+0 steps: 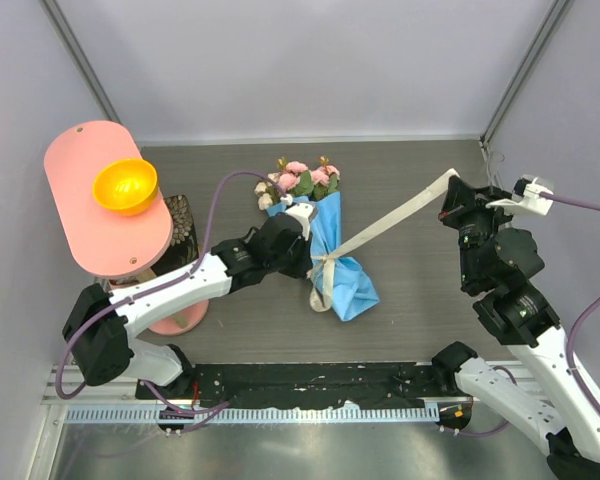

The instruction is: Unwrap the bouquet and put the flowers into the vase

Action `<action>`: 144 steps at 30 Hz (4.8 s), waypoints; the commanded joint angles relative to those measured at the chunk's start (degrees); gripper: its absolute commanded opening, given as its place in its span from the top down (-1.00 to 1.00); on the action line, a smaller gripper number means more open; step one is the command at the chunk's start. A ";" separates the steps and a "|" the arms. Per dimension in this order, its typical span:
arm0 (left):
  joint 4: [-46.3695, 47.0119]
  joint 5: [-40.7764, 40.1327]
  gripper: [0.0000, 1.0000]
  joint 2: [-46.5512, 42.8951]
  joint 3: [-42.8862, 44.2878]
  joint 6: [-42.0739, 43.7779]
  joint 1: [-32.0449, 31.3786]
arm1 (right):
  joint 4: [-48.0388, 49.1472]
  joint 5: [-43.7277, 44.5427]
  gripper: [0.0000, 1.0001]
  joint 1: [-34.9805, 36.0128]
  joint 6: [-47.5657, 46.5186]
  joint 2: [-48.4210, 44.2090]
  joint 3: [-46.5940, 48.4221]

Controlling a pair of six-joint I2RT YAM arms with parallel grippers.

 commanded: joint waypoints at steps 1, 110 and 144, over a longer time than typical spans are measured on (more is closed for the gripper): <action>-3.12 -3.81 1.00 -2.40 -3.55 -1.64 0.26 | 4.18 14.87 0.99 0.16 -6.24 2.01 1.54; 2.32 4.54 0.28 23.79 9.98 1.88 -0.88 | 13.60 -44.10 0.98 -4.50 16.95 26.89 -30.98; 13.40 8.32 1.00 12.99 -1.26 -3.92 -1.50 | 41.19 -47.53 0.37 -4.76 40.95 37.78 -36.35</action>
